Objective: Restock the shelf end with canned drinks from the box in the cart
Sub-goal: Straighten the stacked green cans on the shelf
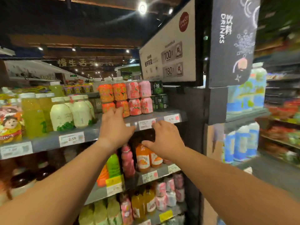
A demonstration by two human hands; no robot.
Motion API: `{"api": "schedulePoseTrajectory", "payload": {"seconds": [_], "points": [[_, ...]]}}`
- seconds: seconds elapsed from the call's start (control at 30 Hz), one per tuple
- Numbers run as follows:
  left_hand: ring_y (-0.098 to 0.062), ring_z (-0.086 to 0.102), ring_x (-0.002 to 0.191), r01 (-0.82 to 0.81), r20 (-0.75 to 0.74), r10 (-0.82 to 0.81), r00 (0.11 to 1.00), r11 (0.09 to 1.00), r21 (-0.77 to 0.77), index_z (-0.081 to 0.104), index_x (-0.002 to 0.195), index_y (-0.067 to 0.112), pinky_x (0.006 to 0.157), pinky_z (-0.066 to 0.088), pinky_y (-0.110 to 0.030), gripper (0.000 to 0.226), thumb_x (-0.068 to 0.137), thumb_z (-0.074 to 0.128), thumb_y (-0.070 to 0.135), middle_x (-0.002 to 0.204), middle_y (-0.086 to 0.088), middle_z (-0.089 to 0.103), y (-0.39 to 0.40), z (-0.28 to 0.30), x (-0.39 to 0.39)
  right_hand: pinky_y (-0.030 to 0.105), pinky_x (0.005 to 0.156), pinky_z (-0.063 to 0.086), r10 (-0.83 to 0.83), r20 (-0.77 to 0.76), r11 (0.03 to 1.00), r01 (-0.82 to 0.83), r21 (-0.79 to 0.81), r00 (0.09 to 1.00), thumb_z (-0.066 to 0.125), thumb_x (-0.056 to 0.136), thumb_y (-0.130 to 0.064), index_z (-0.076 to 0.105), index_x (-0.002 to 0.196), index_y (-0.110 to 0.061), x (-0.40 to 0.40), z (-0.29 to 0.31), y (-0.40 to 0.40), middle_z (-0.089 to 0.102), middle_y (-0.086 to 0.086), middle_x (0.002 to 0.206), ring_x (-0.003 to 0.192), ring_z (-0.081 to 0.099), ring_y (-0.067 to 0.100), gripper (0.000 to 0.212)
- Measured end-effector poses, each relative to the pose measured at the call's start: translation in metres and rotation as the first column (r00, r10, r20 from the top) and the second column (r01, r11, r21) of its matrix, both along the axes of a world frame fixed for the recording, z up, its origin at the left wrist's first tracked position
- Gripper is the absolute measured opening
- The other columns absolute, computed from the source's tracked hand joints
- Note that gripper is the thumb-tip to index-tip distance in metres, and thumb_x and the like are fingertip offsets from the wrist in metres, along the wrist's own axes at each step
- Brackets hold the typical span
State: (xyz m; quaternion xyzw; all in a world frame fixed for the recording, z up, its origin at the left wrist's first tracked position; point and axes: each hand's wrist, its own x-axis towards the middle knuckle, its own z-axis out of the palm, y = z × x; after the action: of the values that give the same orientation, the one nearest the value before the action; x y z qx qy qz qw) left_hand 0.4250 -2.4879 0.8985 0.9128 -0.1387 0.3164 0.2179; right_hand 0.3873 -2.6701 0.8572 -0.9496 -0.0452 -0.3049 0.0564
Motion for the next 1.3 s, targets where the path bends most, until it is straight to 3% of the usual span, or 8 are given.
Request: {"api": "schedulePoseTrajectory", "payload": {"seconds": [0.27, 0.43, 0.57, 0.63, 0.73, 0.83, 1.1, 1.3], "points": [[-0.036, 0.040, 0.128, 0.173, -0.145, -0.173, 0.974, 0.985, -0.012, 0.041, 0.146, 0.016, 0.109, 0.035, -0.044, 0.082, 0.077, 0.073, 0.046, 0.137, -0.011, 0.047, -0.067, -0.040, -0.090, 0.041, 0.092, 0.043, -0.203, -0.072, 0.969, 0.211, 0.126, 0.977, 0.050, 0.072, -0.077, 0.053, 0.109, -0.028, -0.132, -0.027, -0.053, 0.054, -0.003, 0.107, 0.102, 0.052, 0.021, 0.062], [-0.030, 0.036, 0.134, 0.321, -0.186, -0.316, 0.930, 0.947, -0.005, 0.034, 0.150, 0.024, 0.112, 0.035, -0.042, 0.085, 0.078, 0.074, 0.048, 0.146, -0.003, 0.039, -0.128, -0.057, -0.147, 0.042, 0.098, 0.039, -0.317, -0.125, 0.933, 0.333, 0.137, 0.940, 0.053, 0.076, -0.073, 0.051, 0.125, -0.020, -0.205, -0.031, -0.098, 0.052, 0.003, 0.122, 0.114, 0.049, 0.027, 0.072], [-0.038, 0.053, 0.113, 0.476, -0.110, -0.475, 0.873, 0.879, -0.012, 0.053, 0.129, 0.018, 0.095, 0.048, -0.045, 0.060, 0.075, 0.077, 0.030, 0.120, -0.012, 0.057, -0.182, -0.062, -0.195, 0.040, 0.096, 0.040, -0.404, -0.178, 0.892, 0.430, 0.143, 0.897, 0.053, 0.078, -0.072, 0.053, 0.122, -0.019, -0.267, -0.043, -0.141, 0.054, 0.002, 0.119, 0.113, 0.051, 0.025, 0.069], [-0.042, 0.058, 0.103, 0.516, -0.111, -0.508, 0.854, 0.853, 0.073, 0.055, 0.121, 0.015, 0.088, 0.050, -0.046, 0.050, 0.075, 0.072, 0.027, 0.109, -0.014, 0.063, -0.212, -0.069, -0.219, 0.039, 0.096, 0.041, -0.449, -0.204, 0.863, 0.481, 0.155, 0.870, 0.054, 0.078, -0.071, 0.054, 0.119, -0.019, -0.299, -0.057, -0.164, 0.054, 0.002, 0.116, 0.111, 0.051, 0.025, 0.066], [-0.032, 0.043, 0.130, 0.568, -0.302, -0.531, 0.792, 0.822, 0.043, 0.041, 0.143, 0.020, 0.107, 0.037, -0.041, 0.074, 0.079, 0.070, 0.042, 0.139, -0.007, 0.049, -0.254, -0.097, -0.252, 0.038, 0.094, 0.041, -0.518, -0.264, 0.809, 0.566, 0.159, 0.814, 0.055, 0.078, -0.072, 0.053, 0.119, -0.019, -0.342, -0.086, -0.198, 0.053, 0.003, 0.116, 0.110, 0.051, 0.026, 0.068], [-0.030, 0.040, 0.133, 0.610, -0.365, -0.574, 0.733, 0.792, -0.021, 0.041, 0.145, 0.023, 0.110, 0.035, -0.039, 0.081, 0.075, 0.074, 0.046, 0.142, -0.006, 0.045, -0.287, -0.135, -0.280, 0.040, 0.094, 0.041, -0.567, -0.306, 0.758, 0.630, 0.170, 0.765, 0.054, 0.077, -0.072, 0.052, 0.121, -0.018, -0.378, -0.118, -0.223, 0.054, 0.005, 0.119, 0.111, 0.052, 0.028, 0.070], [-0.033, 0.042, 0.131, 0.647, -0.594, -0.487, 0.640, 0.759, 0.075, 0.045, 0.141, 0.016, 0.110, 0.032, -0.039, 0.079, 0.074, 0.076, 0.043, 0.140, -0.014, 0.049, -0.335, -0.254, -0.340, 0.040, 0.092, 0.044, -0.589, -0.461, 0.673, 0.718, 0.174, 0.664, 0.061, 0.073, -0.070, 0.053, 0.123, -0.016, -0.441, -0.234, -0.248, 0.056, 0.009, 0.117, 0.108, 0.056, 0.032, 0.075], [-0.037, 0.036, 0.130, 0.635, -0.765, -0.330, 0.552, 0.761, 0.130, 0.033, 0.149, 0.018, 0.108, 0.035, -0.043, 0.087, 0.079, 0.074, 0.046, 0.142, -0.012, 0.040, -0.333, -0.337, -0.362, 0.042, 0.094, 0.043, -0.490, -0.626, 0.652, 0.732, 0.198, 0.606, 0.056, 0.076, -0.072, 0.049, 0.127, -0.015, -0.461, -0.322, -0.249, 0.054, 0.008, 0.123, 0.111, 0.053, 0.030, 0.076]]}}
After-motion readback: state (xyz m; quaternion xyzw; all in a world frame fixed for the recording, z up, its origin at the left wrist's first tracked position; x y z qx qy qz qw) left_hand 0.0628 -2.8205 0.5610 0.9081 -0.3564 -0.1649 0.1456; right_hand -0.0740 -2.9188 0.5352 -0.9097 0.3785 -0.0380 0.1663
